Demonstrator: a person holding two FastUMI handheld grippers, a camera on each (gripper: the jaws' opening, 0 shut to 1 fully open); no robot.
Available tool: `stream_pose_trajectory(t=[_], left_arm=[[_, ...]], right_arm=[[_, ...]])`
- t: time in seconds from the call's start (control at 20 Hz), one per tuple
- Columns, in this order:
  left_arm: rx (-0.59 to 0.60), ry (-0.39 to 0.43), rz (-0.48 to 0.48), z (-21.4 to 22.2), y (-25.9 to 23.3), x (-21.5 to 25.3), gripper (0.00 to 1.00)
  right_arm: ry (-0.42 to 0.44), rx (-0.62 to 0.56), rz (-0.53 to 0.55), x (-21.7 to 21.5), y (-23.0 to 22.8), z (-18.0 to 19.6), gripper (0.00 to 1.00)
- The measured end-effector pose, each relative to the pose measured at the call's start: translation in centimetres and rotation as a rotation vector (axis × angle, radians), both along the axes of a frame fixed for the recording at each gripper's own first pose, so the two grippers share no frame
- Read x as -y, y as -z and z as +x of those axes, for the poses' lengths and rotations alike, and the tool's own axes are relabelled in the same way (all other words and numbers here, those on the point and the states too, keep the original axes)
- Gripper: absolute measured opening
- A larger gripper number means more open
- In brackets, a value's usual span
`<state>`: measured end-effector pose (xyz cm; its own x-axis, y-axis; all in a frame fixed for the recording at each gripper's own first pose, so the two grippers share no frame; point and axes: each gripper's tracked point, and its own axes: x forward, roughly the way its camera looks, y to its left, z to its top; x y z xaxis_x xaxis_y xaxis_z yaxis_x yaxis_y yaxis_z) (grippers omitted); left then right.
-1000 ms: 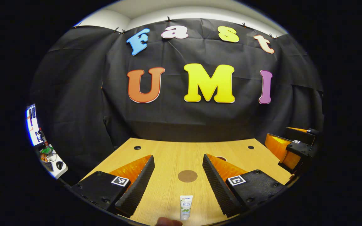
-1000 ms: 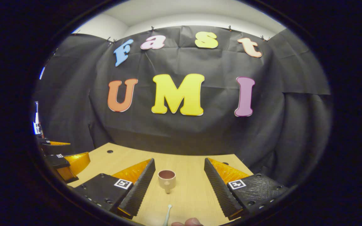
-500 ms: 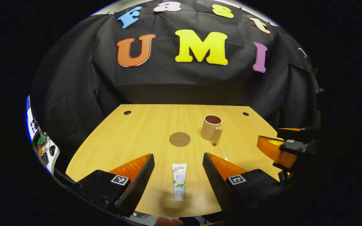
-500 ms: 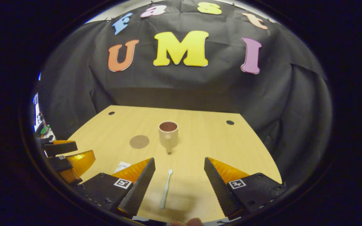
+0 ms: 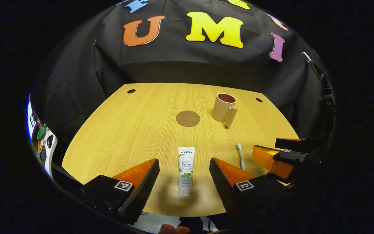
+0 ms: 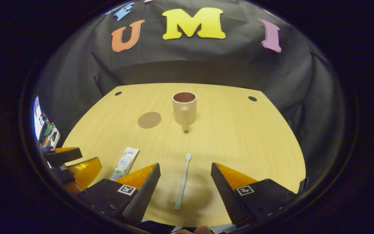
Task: Put the toothbrush and toothpaste on the desktop into the cup, then pick up the cup and place it on the coaster on the desktop.
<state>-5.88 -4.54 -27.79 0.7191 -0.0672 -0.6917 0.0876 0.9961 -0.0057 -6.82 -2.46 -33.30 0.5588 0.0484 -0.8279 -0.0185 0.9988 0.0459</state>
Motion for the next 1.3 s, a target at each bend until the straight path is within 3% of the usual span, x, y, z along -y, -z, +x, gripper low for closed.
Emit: stream_pose_trajectory(t=[0.25, 0.75, 1.05, 1.2, 1.3], left_arm=[[-0.05, 0.005, 0.002, -0.3, 1.7, -0.2, 0.98], [-0.157, -0.013, -0.002, 0.1, 5.3, -0.6, 0.99], [-0.183, -0.001, -0.001, -0.2, 6.0, -0.5, 0.99], [-0.188, -0.002, 0.0, -0.1, 6.2, -0.6, 0.99], [-0.193, -0.004, -0.001, -0.2, 6.2, -0.6, 0.99]], right_arm=[[0.037, -0.086, -0.004, 0.0, 3.1, 0.1, 0.96], [0.023, -0.178, -0.015, -1.0, 7.1, 0.7, 0.96], [0.049, -0.226, -0.004, -1.0, 9.0, 1.3, 0.72], [0.063, -0.247, -0.004, -0.8, 9.6, 1.4, 0.47], [0.066, -0.249, 0.004, -0.9, 9.8, 1.5, 0.43]])
